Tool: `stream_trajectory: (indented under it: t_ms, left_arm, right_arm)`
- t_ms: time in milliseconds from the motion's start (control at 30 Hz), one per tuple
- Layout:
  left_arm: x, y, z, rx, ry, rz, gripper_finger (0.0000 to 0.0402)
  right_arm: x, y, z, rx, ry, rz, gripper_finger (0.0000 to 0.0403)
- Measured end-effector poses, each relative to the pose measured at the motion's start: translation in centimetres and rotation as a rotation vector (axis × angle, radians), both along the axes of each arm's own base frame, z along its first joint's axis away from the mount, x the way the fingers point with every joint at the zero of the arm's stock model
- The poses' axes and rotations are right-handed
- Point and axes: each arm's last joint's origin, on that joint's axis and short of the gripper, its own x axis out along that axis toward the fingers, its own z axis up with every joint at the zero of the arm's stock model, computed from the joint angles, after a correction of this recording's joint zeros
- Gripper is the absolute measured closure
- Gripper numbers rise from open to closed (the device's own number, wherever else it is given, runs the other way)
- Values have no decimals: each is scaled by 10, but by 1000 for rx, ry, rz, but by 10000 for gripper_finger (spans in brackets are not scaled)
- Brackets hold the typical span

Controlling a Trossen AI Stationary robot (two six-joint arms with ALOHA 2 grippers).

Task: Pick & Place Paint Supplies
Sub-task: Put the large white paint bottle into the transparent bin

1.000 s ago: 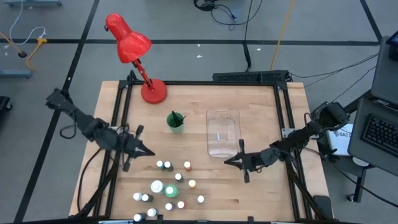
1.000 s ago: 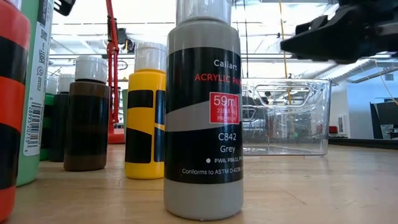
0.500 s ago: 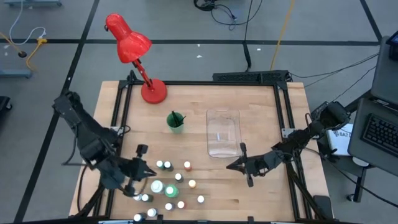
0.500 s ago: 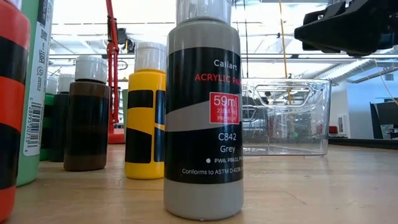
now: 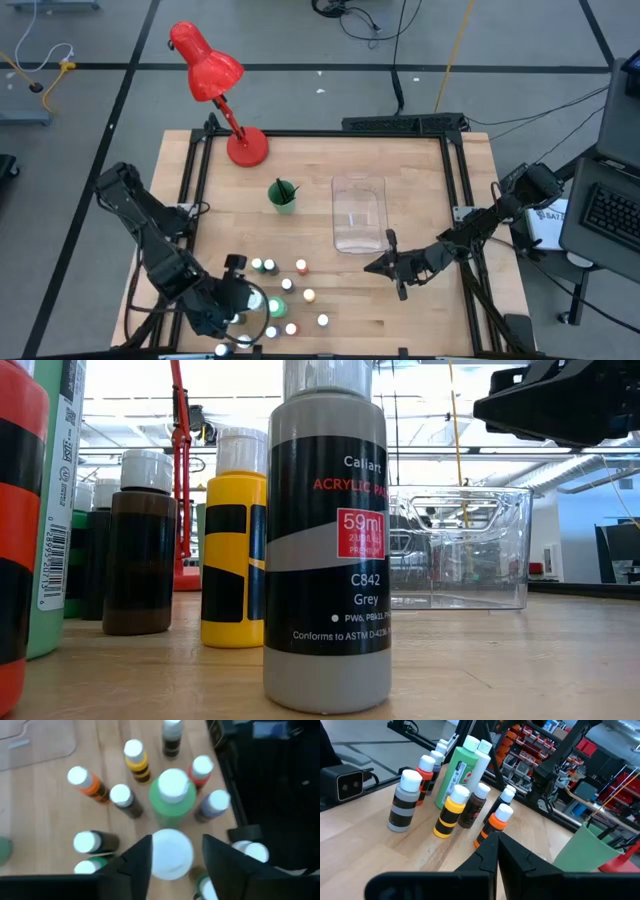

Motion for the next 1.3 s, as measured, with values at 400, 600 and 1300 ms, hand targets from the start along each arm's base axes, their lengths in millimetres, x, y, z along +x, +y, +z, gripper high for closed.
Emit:
stream_trajectory:
  t_ms: [400, 600, 1300]
  left_arm:
    - [0, -2, -6, -6, 56, -8, 152]
    - [6, -10, -21, 24, 106, -24, 155]
    - [16, -6, -29, 52, 140, -41, 224]
  right_arm:
    - [2, -3, 1, -22, -12, -10, 399]
    - [1, -2, 1, 3, -7, -12, 399]
    - [1, -3, 0, 4, 4, -14, 399]
